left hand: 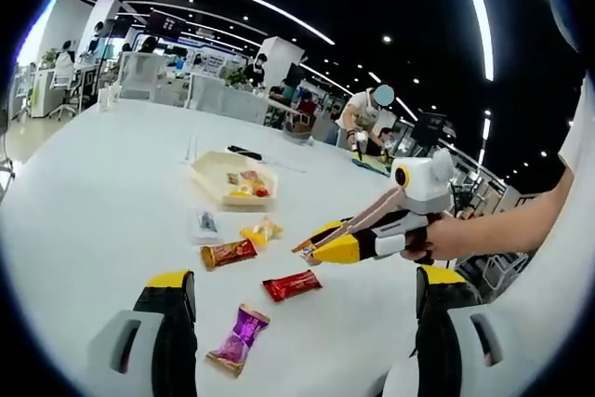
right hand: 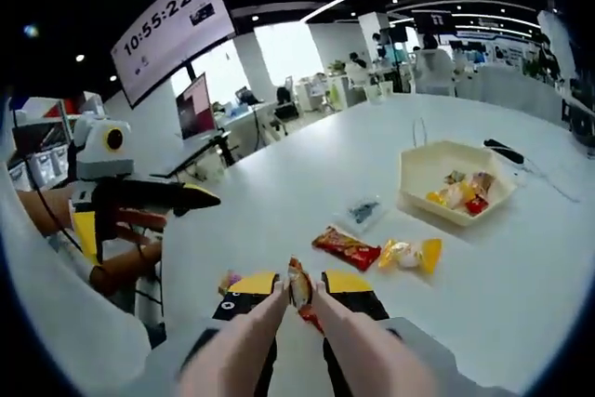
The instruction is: Place the target food into the container with the food tongs after gripping and lifting it, then release it inside without dropping or visibly crushing the food.
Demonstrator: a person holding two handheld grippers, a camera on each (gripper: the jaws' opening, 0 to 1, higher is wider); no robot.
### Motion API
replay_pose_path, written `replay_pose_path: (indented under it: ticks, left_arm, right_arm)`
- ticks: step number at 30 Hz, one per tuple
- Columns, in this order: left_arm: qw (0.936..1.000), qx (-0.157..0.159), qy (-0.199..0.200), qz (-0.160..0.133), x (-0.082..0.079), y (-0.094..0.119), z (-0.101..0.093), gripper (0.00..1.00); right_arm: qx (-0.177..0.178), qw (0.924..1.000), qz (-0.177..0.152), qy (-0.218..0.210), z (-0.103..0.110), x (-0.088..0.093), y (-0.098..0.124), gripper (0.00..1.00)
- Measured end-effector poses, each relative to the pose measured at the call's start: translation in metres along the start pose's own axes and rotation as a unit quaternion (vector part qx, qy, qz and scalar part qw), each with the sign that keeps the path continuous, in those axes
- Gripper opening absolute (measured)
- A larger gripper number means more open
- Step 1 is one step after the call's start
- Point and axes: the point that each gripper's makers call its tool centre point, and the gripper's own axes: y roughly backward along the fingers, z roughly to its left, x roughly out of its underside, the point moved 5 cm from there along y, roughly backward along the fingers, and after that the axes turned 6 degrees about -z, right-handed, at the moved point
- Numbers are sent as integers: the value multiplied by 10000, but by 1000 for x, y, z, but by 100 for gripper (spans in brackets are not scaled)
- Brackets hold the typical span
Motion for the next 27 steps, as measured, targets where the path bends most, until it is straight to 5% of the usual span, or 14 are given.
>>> replay_pose_path:
  ticks: [7, 12, 27]
  left_arm:
    - [9995, 226, -129, 189, -5, -13, 0, 99]
    - [9998, 197, -93, -6, -16, -14, 4, 99]
    - [9995, 276, -153, 96, -9, -18, 4, 99]
  right_arm:
    - [186, 9996, -199, -90, -10, -11, 7, 16]
    - [168, 9993, -320, 11, -10, -20, 9, 16]
    - [310, 9964, -785, 52, -13, -55, 18, 17]
